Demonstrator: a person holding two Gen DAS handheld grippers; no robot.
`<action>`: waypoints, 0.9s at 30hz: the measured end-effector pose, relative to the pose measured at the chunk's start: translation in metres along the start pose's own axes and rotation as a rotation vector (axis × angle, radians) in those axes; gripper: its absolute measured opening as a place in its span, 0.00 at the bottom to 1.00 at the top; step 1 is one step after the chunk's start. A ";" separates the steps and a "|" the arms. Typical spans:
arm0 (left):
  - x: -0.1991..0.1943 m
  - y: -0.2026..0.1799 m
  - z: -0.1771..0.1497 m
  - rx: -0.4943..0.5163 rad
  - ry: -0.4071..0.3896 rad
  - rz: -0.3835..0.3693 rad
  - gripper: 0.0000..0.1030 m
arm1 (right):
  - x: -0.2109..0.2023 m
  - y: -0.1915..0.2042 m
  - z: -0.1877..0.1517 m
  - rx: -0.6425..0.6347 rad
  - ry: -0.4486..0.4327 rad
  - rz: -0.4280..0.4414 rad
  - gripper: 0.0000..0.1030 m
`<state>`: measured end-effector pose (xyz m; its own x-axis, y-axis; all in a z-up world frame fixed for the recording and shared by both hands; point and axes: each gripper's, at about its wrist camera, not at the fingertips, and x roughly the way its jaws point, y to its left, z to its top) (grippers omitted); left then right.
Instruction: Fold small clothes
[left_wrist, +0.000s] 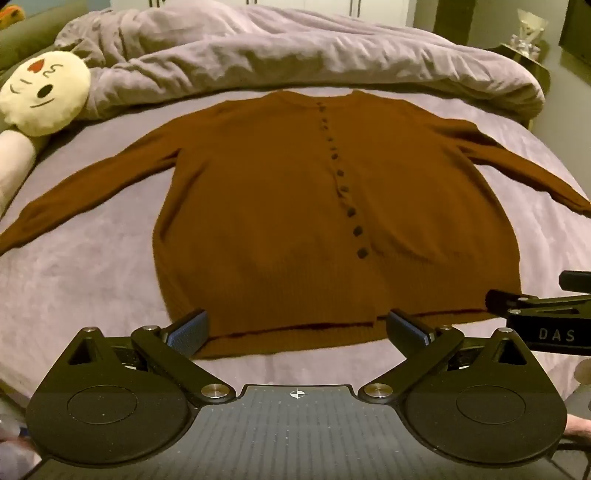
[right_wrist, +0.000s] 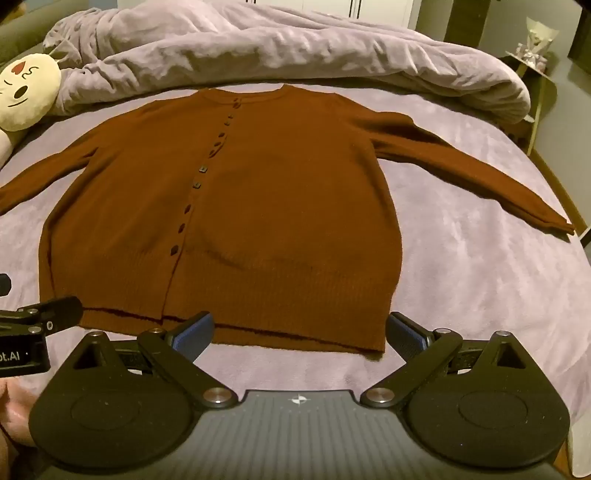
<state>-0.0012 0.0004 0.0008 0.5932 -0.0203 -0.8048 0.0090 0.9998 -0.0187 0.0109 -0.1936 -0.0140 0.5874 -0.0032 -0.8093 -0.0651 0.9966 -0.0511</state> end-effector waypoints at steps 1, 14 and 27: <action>0.001 0.002 -0.003 0.002 -0.001 -0.003 1.00 | 0.000 0.000 0.000 0.002 0.000 0.001 0.96; 0.010 0.003 -0.010 0.008 0.024 -0.011 1.00 | 0.000 -0.003 0.000 0.012 -0.004 0.004 0.96; 0.006 0.002 -0.007 0.002 0.029 -0.014 1.00 | 0.000 -0.003 0.000 0.016 -0.003 0.009 0.96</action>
<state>-0.0032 0.0020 -0.0086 0.5696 -0.0348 -0.8212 0.0188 0.9994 -0.0293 0.0109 -0.1969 -0.0139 0.5890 0.0056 -0.8081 -0.0573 0.9977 -0.0348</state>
